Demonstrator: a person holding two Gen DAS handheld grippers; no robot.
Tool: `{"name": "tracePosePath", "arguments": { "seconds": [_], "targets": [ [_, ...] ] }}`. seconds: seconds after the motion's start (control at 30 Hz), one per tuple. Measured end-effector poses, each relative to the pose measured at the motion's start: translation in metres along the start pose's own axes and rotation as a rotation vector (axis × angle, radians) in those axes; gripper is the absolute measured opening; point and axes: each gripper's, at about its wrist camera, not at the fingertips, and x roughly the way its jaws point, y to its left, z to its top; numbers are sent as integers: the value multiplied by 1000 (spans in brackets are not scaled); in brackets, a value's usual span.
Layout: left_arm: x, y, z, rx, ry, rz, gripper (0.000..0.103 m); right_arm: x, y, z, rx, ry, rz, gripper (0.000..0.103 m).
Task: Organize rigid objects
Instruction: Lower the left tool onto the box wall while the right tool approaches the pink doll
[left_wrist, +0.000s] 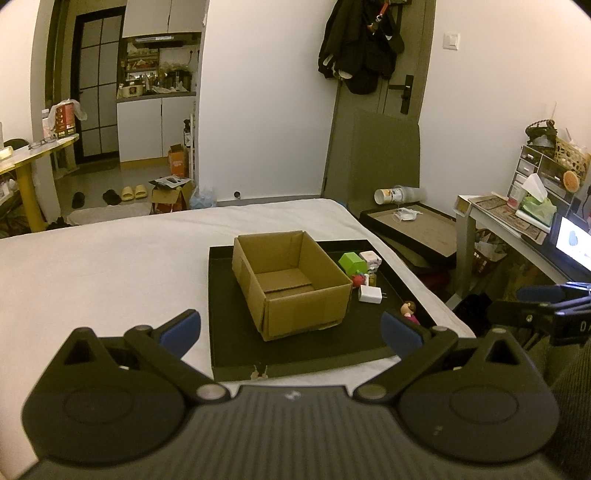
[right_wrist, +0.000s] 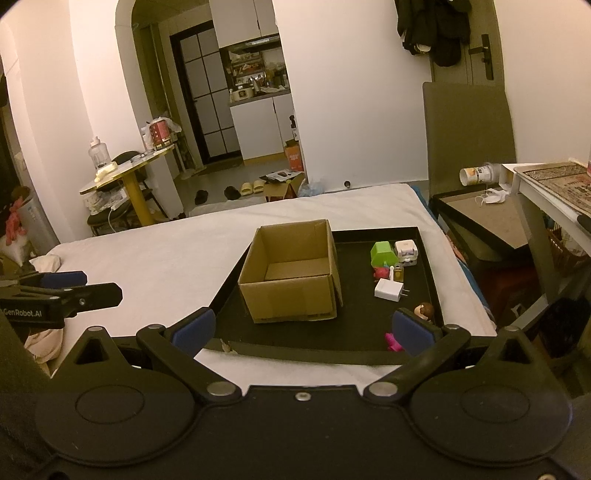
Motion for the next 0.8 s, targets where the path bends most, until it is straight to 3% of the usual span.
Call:
{"name": "tracePosePath", "arguments": {
  "seconds": [0.43,0.8],
  "targets": [
    [5,4,7,14,26,7,103,2,-4,0,3,9,-11,103],
    [45,25,34,-35,65,-21,102,31,-33,-3,46,58,-29,103]
  ]
}}
